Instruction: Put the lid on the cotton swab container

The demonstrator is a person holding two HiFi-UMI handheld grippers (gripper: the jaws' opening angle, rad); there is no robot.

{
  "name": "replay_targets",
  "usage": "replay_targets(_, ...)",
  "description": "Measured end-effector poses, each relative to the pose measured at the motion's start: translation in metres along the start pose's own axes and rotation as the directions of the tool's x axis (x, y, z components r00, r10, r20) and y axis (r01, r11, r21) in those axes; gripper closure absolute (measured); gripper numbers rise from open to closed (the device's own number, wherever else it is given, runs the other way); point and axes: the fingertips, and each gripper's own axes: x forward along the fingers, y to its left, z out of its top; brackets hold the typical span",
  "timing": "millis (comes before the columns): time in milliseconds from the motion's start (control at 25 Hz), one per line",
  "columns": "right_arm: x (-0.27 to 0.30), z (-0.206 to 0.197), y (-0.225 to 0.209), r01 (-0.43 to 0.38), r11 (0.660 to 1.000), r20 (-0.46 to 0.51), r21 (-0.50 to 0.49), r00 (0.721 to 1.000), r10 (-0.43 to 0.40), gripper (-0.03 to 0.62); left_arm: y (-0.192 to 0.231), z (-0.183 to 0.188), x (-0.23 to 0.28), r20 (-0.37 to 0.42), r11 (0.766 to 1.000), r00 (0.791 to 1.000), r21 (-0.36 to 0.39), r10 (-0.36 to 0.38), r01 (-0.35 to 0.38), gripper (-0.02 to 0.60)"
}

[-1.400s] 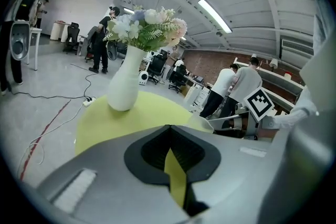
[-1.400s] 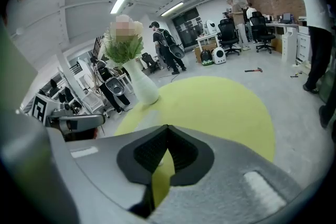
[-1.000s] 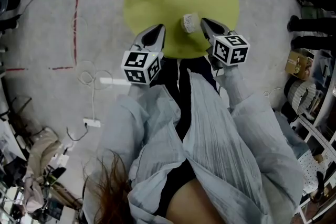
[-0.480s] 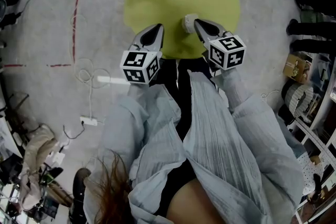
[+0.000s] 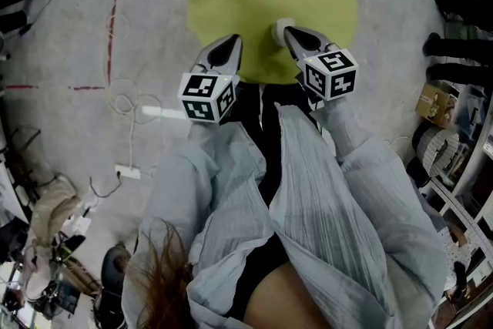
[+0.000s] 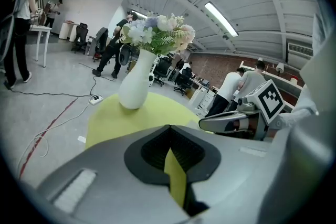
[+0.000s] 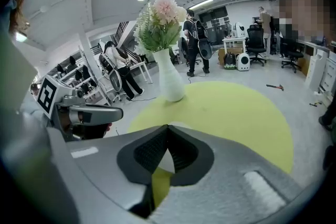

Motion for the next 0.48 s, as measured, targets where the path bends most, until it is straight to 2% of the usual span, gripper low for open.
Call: replay_targets(480,0.012,-0.005,0.006,0.030,0.995,-0.060,-0.091,0.998,-0.035,0.592,0.003,-0.003,-0.003,-0.001,1.000,1.000,-0.007,0.006,-0.006,0.566)
